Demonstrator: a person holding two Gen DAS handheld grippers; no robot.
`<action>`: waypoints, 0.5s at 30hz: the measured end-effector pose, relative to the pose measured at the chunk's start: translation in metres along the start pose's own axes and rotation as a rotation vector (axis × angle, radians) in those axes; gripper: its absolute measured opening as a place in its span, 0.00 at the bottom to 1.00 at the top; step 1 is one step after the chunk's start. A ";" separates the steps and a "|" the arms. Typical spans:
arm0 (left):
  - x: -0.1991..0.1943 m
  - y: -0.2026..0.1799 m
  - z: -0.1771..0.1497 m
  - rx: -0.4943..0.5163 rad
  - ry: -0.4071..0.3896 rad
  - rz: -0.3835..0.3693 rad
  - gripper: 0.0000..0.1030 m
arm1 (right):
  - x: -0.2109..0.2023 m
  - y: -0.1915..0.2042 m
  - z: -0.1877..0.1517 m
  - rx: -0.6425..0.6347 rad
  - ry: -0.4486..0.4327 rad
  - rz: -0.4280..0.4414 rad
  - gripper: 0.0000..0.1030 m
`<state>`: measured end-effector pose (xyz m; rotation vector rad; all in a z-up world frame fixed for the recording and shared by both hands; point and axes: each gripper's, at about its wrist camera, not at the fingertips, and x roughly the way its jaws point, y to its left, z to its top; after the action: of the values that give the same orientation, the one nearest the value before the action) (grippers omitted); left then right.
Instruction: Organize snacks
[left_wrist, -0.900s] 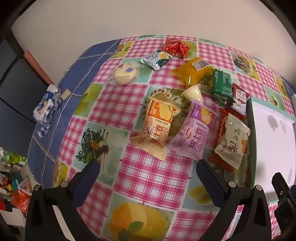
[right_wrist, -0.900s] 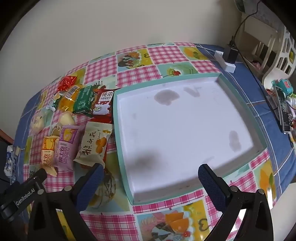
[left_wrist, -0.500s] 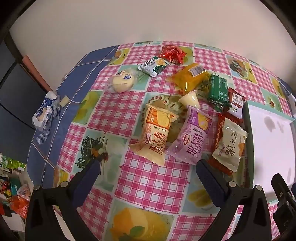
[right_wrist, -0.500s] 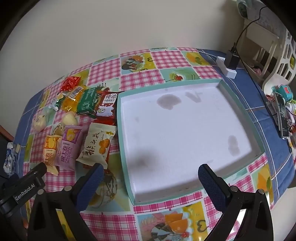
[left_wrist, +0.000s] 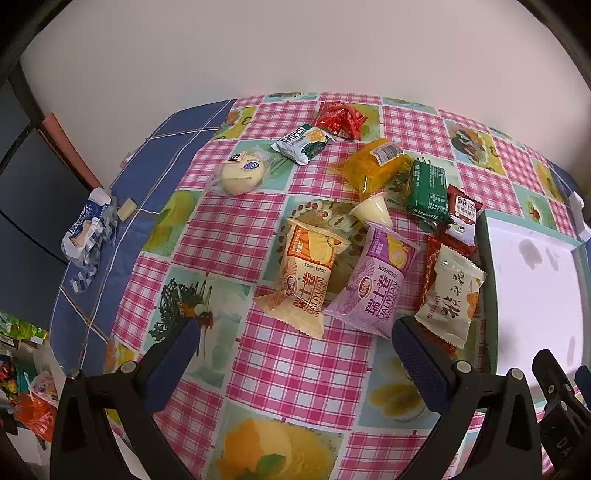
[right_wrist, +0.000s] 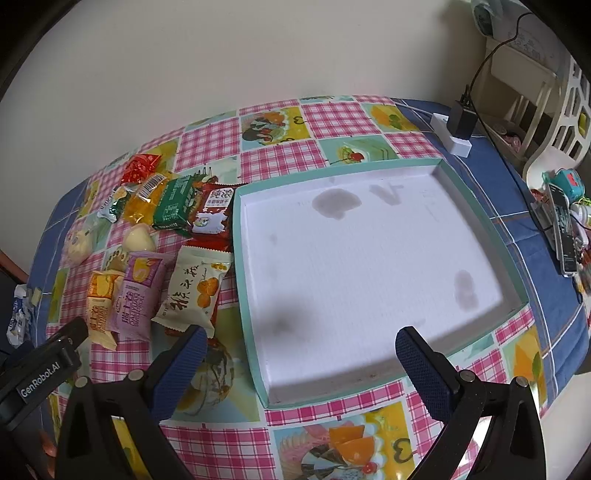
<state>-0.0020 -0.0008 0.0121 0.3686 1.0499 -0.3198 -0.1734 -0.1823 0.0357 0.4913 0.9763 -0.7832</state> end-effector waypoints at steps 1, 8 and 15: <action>0.000 0.000 0.000 0.000 0.002 0.001 1.00 | 0.000 0.000 0.000 -0.001 -0.001 -0.001 1.00; 0.003 0.001 -0.001 0.002 0.019 0.010 1.00 | 0.000 0.002 -0.001 -0.016 -0.004 -0.004 1.00; 0.006 0.000 -0.001 0.010 0.034 0.031 1.00 | 0.000 0.002 -0.001 -0.021 -0.001 -0.005 1.00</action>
<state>0.0003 -0.0009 0.0063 0.4005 1.0754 -0.2918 -0.1724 -0.1801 0.0351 0.4710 0.9844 -0.7768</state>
